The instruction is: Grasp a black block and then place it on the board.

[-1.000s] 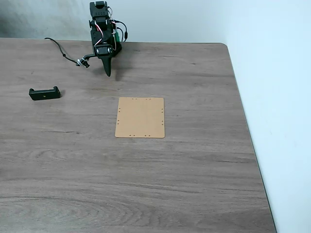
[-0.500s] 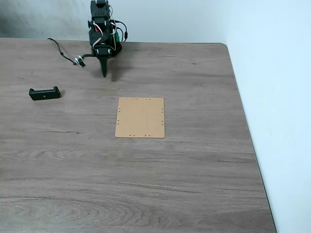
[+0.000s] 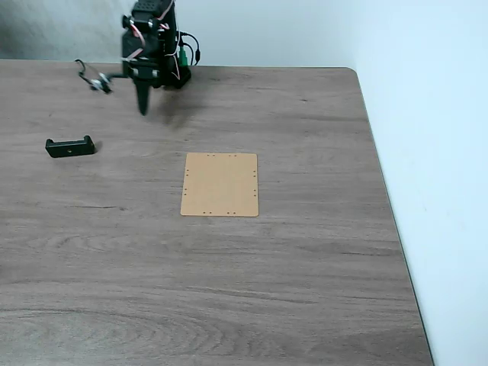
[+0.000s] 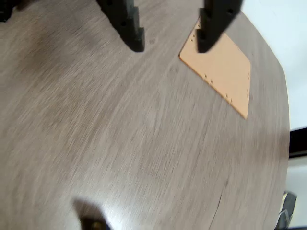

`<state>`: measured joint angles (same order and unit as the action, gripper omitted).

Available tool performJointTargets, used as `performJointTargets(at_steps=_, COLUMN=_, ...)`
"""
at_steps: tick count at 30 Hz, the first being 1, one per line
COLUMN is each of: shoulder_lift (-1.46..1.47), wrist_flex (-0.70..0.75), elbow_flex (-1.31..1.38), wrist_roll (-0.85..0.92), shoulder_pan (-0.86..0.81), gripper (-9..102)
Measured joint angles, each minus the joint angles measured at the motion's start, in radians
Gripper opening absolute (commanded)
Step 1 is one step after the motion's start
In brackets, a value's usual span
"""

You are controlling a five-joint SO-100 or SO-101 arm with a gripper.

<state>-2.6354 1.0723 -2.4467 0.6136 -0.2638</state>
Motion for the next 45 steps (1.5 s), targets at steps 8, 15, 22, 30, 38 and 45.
performJointTargets(at_steps=8, shoulder_lift=0.267, wrist_flex=0.043, elbow_flex=0.235, wrist_roll=0.078, shoulder_pan=-0.158, gripper=22)
performJointTargets(at_steps=15, shoulder_lift=0.457, wrist_flex=0.029, elbow_flex=0.35, wrist_roll=0.17, shoulder_pan=-0.29, gripper=24)
performJointTargets(at_steps=22, shoulder_lift=0.617, wrist_flex=-0.015, elbow_flex=0.44, wrist_roll=0.265, shoulder_pan=-0.407, gripper=24)
performJointTargets(at_steps=30, shoulder_lift=0.756, wrist_flex=-0.095, elbow_flex=0.5, wrist_roll=0.351, shoulder_pan=-0.502, gripper=25)
performJointTargets(at_steps=38, shoulder_lift=0.871, wrist_flex=-0.17, elbow_flex=0.563, wrist_roll=0.374, shoulder_pan=-0.52, gripper=24)
performJointTargets(at_steps=45, shoulder_lift=0.979, wrist_flex=-0.189, elbow_flex=0.646, wrist_roll=0.368, shoulder_pan=-0.518, gripper=24)
